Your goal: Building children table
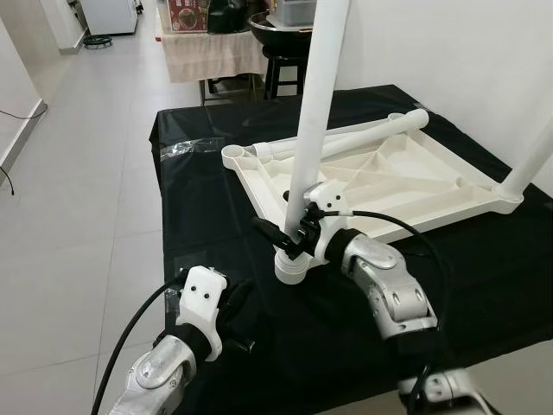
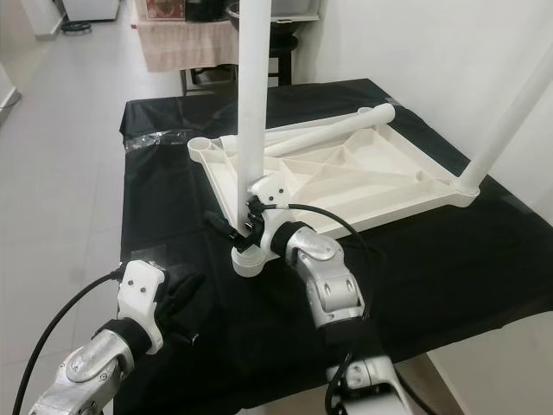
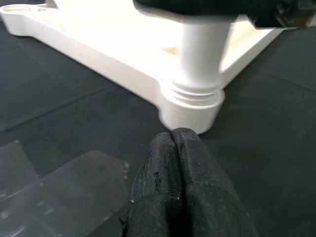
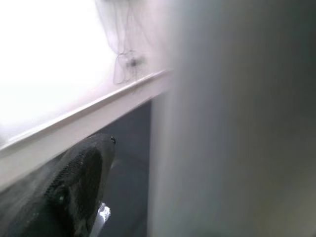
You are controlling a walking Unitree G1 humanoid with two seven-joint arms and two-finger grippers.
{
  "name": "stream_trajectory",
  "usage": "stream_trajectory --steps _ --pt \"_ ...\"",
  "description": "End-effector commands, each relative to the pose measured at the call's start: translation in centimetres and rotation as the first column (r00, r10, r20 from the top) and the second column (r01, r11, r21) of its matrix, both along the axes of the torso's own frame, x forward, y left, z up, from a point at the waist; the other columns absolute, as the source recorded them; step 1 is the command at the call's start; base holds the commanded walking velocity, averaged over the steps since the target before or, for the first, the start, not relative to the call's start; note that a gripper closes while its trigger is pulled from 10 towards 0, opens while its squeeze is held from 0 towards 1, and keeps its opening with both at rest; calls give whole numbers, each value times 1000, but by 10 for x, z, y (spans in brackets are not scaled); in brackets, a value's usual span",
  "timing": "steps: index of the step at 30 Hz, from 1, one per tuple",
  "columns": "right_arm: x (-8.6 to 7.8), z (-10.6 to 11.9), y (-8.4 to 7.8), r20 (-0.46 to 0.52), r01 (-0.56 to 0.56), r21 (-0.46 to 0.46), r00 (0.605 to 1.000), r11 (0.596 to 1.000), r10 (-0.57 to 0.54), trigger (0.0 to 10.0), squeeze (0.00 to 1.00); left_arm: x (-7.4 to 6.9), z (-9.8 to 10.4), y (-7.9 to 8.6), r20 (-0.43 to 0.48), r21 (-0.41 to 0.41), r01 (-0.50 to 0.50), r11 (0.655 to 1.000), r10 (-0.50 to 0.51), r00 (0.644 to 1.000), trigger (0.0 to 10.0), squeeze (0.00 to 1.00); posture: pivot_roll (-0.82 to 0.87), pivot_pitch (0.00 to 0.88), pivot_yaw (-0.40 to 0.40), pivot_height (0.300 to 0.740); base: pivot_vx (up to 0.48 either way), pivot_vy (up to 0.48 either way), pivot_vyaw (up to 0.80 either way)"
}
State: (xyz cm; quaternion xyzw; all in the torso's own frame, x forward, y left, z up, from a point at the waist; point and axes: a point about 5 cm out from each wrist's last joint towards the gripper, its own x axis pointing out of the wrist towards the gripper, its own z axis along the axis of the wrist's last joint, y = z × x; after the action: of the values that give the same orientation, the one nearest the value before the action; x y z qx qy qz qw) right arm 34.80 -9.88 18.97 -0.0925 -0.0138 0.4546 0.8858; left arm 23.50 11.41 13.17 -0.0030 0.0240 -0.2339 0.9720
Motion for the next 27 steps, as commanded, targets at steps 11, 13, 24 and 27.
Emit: stream_trajectory --steps 11,13,24,27 --pt "20 12 -4 -54 -235 9 970 972 235 4627 0 -4 -2 -2 -20 -4 -5 1000 4 1000 10000 0 53 101 -65 740 0 0 0" --pt "23 12 -5 -62 -239 13 969 971 240 2039 0 -5 -1 -2 -20 -3 -4 1000 4 1000 10000 0 64 107 -64 740 0 0 0" --pt "28 8 -20 -107 -256 60 959 965 261 0 0 -7 -2 0 -28 0 -4 1000 4 1000 10000 0 67 112 -55 740 0 0 0" --pt "23 -1 -27 -97 -237 48 966 970 241 0 0 -8 -2 -1 -29 0 -3 1000 3 1000 10000 0 61 110 -56 740 0 0 0"
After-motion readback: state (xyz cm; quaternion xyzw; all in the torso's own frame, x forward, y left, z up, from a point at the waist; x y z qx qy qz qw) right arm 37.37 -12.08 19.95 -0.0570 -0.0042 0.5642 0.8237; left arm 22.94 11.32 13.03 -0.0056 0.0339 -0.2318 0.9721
